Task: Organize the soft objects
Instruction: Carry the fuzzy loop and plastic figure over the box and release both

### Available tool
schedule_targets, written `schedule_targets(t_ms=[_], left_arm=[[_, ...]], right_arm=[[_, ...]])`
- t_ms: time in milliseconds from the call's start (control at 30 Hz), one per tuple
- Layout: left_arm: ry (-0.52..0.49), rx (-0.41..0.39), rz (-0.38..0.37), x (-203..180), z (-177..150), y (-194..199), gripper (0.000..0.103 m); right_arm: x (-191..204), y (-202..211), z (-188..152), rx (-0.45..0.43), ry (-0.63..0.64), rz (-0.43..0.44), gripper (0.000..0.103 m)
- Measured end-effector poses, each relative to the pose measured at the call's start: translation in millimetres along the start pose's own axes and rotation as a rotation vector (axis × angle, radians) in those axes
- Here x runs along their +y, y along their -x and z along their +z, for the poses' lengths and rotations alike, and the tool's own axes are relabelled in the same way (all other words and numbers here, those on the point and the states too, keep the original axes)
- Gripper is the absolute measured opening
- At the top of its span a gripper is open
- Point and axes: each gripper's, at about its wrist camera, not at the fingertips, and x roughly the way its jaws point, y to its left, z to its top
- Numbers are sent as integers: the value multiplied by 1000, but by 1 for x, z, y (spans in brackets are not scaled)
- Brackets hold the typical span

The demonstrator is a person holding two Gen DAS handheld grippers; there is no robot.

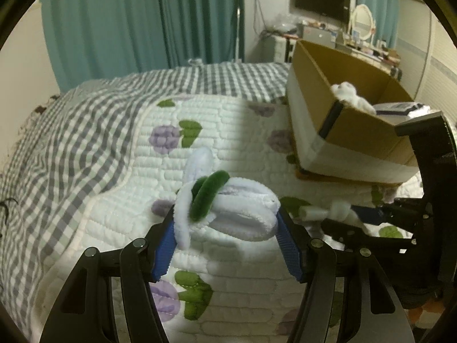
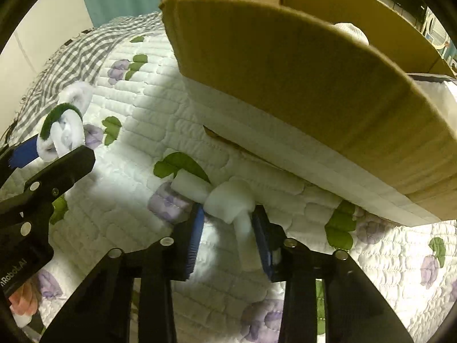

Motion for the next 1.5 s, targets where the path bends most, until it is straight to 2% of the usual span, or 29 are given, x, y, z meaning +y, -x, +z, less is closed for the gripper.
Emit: schedule_targets(t_ms=[133, 333, 400, 667, 1000, 1233, 1500], left_arm=[[-8, -25, -6, -3, 0, 8, 63], [-3, -47, -16, -6, -1, 28, 63], [-15, -82, -6, -8, 2, 44, 63], [-27, -186, -58, -21, 21, 109, 63], [-81, -278, -131, -71, 45, 181, 63], [-126, -319, -130, -93, 66, 195, 63], [-170, -356, -123, -110, 102, 171, 63]], right_arm=[[1, 13, -5, -25, 5, 21, 31], [5, 59, -17, -88, 17, 28, 31], [1, 79, -19, -110, 18, 19, 31], [-10, 172, -24, -224, 33, -36, 31], [-16, 267, -21, -376, 32, -77, 31], [-39, 303, -9, -445, 0, -106, 31], [-72, 313, 24, -493, -13, -133, 31]])
